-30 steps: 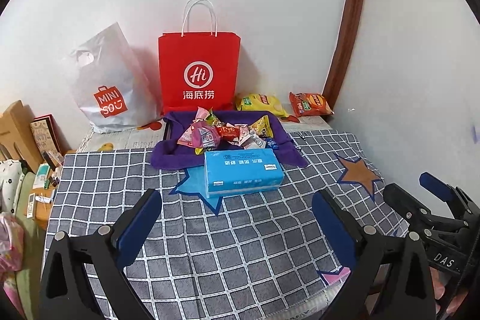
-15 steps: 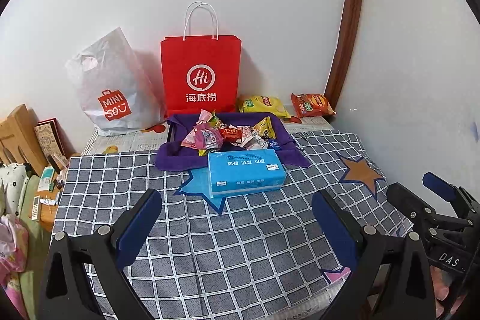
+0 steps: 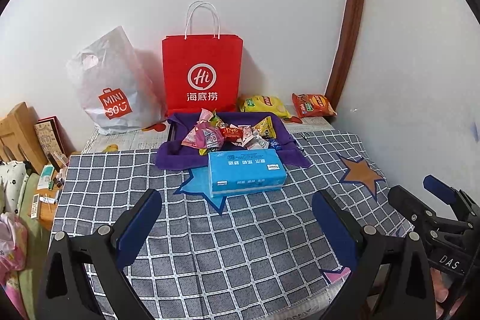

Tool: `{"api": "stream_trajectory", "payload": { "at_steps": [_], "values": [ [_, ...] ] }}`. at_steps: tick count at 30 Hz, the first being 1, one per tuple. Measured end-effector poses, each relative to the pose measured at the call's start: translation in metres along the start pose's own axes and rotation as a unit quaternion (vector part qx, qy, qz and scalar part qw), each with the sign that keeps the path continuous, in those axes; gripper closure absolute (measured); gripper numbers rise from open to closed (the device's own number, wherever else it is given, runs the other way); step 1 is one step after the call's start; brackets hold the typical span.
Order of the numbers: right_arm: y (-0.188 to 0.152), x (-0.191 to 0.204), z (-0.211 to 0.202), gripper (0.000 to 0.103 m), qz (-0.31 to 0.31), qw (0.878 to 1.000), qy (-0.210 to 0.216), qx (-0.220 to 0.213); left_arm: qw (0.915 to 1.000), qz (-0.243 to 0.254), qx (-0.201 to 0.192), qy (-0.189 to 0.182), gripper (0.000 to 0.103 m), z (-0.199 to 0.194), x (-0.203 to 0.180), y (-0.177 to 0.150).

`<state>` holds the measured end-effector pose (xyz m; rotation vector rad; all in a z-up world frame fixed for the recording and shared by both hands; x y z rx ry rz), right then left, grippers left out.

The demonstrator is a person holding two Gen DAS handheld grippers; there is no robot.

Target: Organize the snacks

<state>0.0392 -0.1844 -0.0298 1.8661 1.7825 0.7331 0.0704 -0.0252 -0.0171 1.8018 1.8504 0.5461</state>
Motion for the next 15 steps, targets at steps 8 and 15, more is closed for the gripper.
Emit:
{"api": "stream_trajectory", "payload": {
  "at_steps": [8,15],
  "values": [
    [0.0004,0.0028,0.0006,0.003,0.000,1.000,0.001,0.001,1.0000,-0.001,0.000,0.000,0.002,0.0004,0.0011,-0.0006],
    [0.0001,0.0040,0.0006,0.003,-0.001,1.000,0.001,0.000,1.0000,-0.001,0.000,0.000,0.002,0.0005,0.0014,-0.0005]
  ]
}}
Point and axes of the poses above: each gripper's, at about its wrist camera, not at the fingertips, and z roughly the way its jaws point, x to its left, y to its top, the point moved 5 cm from there along z, roughly the way its jaws point, and after that the axes turned 13 degrees about x, right-handed, at the moved point
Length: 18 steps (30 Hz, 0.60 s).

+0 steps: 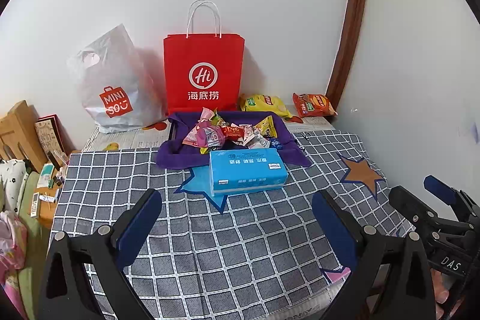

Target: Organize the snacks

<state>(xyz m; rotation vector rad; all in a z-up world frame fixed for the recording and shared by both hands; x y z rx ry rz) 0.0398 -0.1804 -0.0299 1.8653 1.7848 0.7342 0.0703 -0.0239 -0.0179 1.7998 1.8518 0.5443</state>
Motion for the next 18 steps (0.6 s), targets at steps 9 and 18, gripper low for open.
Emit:
{"api": "stream_trajectory", "payload": {
  "at_steps": [9,18],
  "values": [
    [-0.0009,0.0033,-0.0021,0.003,-0.001,1.000,0.001,0.000,1.0000,0.000,0.000,0.000,0.002,-0.0003,-0.0001,0.0001],
    [-0.0014,0.0047,-0.0039,0.003,-0.001,1.000,0.001,-0.002,1.0000,0.000,0.000,0.000,0.002,-0.0006,0.0003,-0.0001]
  ]
}}
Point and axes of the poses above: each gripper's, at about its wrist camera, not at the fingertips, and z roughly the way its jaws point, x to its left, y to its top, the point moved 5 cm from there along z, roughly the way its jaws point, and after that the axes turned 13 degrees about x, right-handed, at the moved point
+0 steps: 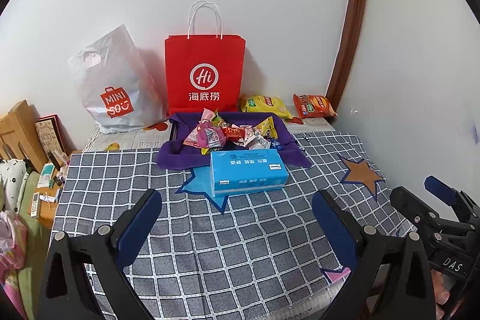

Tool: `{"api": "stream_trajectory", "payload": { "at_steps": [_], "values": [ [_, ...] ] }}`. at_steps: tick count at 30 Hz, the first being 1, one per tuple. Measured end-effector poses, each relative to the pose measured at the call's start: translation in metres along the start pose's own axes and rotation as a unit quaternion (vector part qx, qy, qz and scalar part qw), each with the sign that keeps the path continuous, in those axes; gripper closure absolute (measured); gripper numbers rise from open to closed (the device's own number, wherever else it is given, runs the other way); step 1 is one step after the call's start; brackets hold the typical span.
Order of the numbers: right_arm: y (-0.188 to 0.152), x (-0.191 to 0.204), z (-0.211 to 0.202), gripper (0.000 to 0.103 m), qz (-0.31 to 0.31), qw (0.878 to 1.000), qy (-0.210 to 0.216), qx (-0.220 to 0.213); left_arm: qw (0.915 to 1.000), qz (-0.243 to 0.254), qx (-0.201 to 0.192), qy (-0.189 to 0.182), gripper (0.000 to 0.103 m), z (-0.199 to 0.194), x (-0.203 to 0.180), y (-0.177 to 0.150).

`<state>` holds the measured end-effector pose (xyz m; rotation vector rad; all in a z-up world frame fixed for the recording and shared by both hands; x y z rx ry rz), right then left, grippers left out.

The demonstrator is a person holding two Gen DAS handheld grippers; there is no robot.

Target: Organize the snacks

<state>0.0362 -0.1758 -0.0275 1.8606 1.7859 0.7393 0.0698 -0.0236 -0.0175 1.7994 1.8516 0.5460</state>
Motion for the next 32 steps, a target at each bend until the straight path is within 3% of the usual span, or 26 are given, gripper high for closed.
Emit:
{"api": "stream_trajectory", "payload": {
  "at_steps": [32],
  "values": [
    [-0.0025,0.0024,-0.0012,0.003,-0.004,1.000,0.003,-0.002,1.0000,-0.008,0.001,0.004,0.002,0.0054,0.0006,-0.0024]
  ]
}}
Point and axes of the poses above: each gripper's, at about its wrist camera, not at the fingertips, and z roughly the way its jaws point, x to its left, y to its top, the point moved 5 cm from there along z, roughly the way its jaws point, and after that the axes turned 13 degrees about x, right-handed, at the moved point
